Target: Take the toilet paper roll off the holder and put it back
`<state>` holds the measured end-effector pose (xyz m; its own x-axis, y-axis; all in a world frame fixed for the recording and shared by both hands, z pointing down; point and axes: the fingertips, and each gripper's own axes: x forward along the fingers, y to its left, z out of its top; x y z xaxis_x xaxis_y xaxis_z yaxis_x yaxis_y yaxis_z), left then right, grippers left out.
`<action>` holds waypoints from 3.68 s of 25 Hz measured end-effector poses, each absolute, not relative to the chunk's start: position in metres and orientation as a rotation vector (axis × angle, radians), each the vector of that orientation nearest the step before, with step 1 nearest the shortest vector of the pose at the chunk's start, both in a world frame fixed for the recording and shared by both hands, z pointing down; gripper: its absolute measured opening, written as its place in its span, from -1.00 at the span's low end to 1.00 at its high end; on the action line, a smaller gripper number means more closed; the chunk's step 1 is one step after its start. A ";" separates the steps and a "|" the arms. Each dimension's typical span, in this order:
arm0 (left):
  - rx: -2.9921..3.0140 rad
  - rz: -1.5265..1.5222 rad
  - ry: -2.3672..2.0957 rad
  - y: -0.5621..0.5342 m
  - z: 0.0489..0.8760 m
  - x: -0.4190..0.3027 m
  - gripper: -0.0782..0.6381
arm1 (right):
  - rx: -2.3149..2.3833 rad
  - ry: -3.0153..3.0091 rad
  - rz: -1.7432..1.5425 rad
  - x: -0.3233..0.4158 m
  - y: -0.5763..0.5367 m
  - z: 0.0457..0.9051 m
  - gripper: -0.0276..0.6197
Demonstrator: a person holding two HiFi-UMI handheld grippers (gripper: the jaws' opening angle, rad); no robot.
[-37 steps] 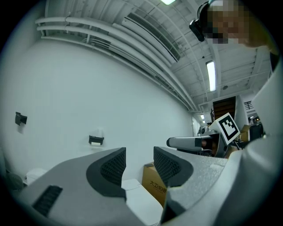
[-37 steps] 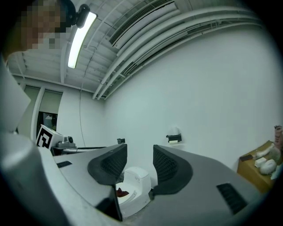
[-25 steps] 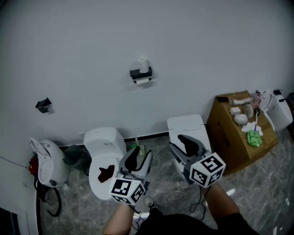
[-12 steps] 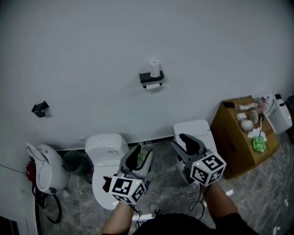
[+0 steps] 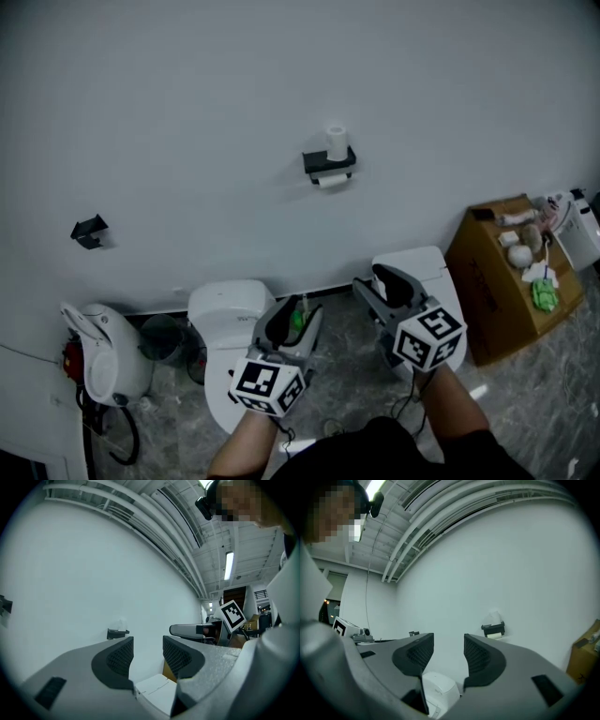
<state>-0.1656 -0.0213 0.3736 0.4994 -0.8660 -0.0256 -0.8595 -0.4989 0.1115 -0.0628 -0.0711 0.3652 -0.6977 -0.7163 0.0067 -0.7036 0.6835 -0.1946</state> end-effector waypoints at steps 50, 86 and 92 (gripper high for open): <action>2.571 -0.125 -1.659 -0.398 0.388 -0.139 -0.27 | -1.172 2.926 -0.239 -0.053 -0.508 0.383 -0.15; 2.482 -0.131 -1.730 -0.466 0.401 -0.152 -0.27 | -1.337 3.143 -0.127 -0.107 -0.638 0.428 0.07; 2.481 -0.121 -1.746 -0.458 0.401 -0.157 -0.27 | -1.379 3.132 -0.088 -0.105 -0.637 0.428 -0.01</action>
<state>-0.1571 -0.4582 0.4008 0.3375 -0.9413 -0.0045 -0.9329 -0.3351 0.1320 -0.1046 -0.6375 0.4277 -0.6425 -0.7155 0.2745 -0.7297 0.6806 0.0659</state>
